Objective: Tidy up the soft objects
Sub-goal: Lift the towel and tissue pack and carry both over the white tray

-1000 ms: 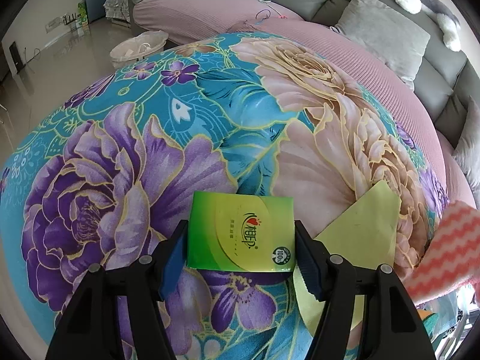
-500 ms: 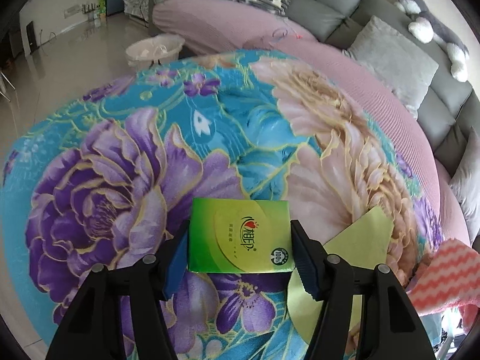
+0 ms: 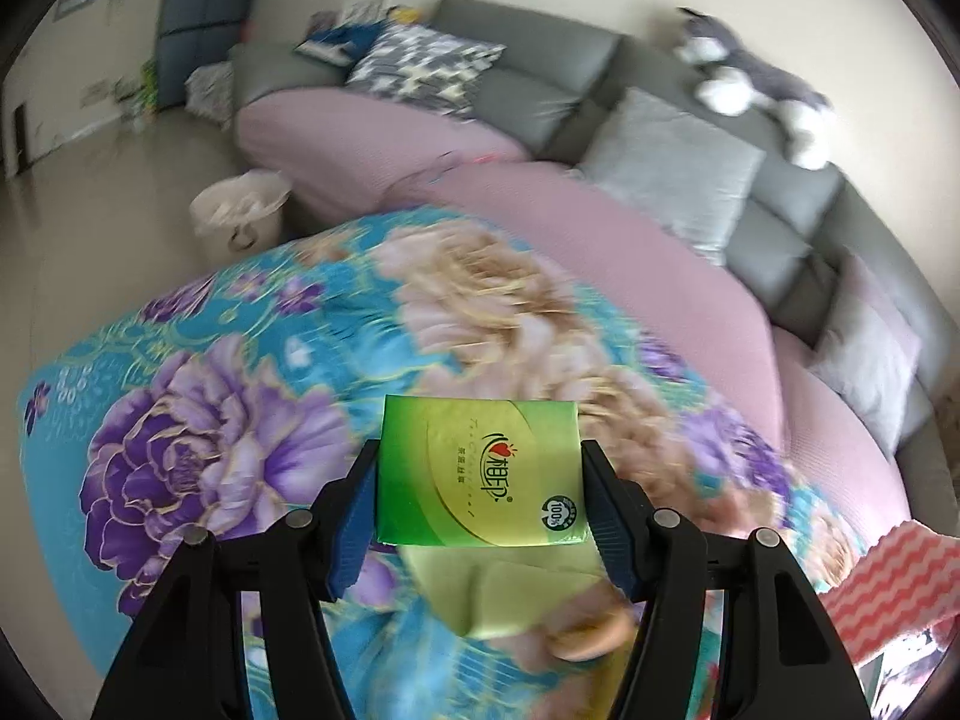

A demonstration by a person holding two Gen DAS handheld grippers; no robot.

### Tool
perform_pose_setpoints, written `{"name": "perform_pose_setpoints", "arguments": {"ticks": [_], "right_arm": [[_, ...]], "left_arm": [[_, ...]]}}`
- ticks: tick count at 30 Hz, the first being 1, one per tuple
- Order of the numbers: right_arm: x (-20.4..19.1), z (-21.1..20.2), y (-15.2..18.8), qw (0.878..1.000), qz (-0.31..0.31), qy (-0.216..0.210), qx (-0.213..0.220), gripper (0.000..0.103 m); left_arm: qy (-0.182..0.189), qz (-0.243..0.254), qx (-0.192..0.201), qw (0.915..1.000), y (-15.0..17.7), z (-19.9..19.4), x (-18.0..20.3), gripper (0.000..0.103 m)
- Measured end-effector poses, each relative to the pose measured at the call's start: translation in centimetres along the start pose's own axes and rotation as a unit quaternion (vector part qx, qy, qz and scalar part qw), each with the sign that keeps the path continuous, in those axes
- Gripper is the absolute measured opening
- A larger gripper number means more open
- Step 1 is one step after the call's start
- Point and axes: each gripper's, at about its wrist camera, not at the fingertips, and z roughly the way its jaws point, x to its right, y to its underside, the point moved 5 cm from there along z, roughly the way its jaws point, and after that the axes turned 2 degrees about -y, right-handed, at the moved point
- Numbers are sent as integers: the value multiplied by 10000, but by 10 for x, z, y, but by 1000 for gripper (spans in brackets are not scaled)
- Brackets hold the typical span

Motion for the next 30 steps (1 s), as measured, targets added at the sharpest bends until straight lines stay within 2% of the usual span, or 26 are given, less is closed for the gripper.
{"name": "perform_pose_setpoints", "arguments": {"ticks": [8, 13, 18, 21, 25, 30], "right_arm": [[90, -62, -9, 9948, 593, 770, 303, 10], [142, -89, -8, 9889, 838, 1162, 390, 10], [182, -103, -6, 9834, 936, 1474, 492, 10], [200, -105, -5, 9812, 1064, 1508, 563, 10], [216, -103, 0, 9797, 1145, 1518, 636, 10], [232, -87, 10, 9792, 1308, 1445, 563, 10]], "left_arm": [[611, 805, 221, 9946, 20, -48, 85, 65], [1075, 1392, 207, 9842, 46, -69, 145, 65], [1575, 2078, 141, 9653, 86, -85, 208, 65], [1850, 2441, -19, 9519, 114, -88, 241, 65], [2069, 2924, -152, 9335, 151, -87, 277, 65], [2161, 3254, -380, 9198, 183, -74, 304, 65]]}}
